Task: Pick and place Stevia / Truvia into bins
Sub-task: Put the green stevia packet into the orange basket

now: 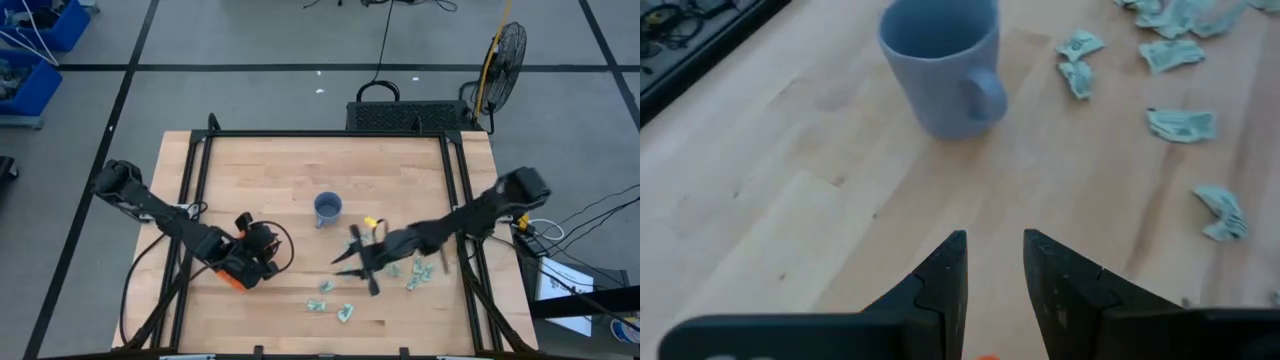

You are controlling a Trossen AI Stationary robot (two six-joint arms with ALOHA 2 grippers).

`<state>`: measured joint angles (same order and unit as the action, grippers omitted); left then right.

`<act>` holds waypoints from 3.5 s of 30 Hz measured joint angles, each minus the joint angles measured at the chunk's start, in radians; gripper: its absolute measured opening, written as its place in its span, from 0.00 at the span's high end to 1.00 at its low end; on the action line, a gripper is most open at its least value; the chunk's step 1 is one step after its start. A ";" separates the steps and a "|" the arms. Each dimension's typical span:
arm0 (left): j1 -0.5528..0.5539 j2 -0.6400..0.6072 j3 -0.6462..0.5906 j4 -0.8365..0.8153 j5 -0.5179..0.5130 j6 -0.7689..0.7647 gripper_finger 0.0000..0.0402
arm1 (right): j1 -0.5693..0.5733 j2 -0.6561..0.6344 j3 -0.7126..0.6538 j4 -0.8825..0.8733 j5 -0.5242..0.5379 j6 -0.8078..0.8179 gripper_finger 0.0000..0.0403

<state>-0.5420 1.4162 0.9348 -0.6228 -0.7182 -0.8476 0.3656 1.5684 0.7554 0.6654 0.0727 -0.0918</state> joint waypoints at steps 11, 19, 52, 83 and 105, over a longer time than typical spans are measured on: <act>0.050 0.000 0.000 -0.001 0.014 0.008 0.74 | 0.023 0.380 0.295 -0.261 -0.045 0.042 0.70; 0.051 0.000 0.000 -0.001 0.030 0.008 0.74 | 0.029 0.424 0.304 -0.345 0.076 0.169 0.70; 0.052 -0.251 0.154 -0.011 -0.157 0.312 0.74 | -0.124 0.667 0.752 -0.158 0.059 -0.016 0.99; 0.064 -0.277 0.153 -0.136 -0.116 0.250 0.74 | -0.180 0.596 0.879 -0.415 -0.127 -0.090 0.67; 0.031 0.009 0.153 0.019 0.038 0.169 0.74 | 0.124 0.312 0.249 -0.204 -0.126 0.124 0.67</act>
<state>-0.5110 1.4256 1.0874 -0.6039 -0.6802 -0.6789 0.4892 1.8808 1.0049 0.4618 -0.0534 0.0320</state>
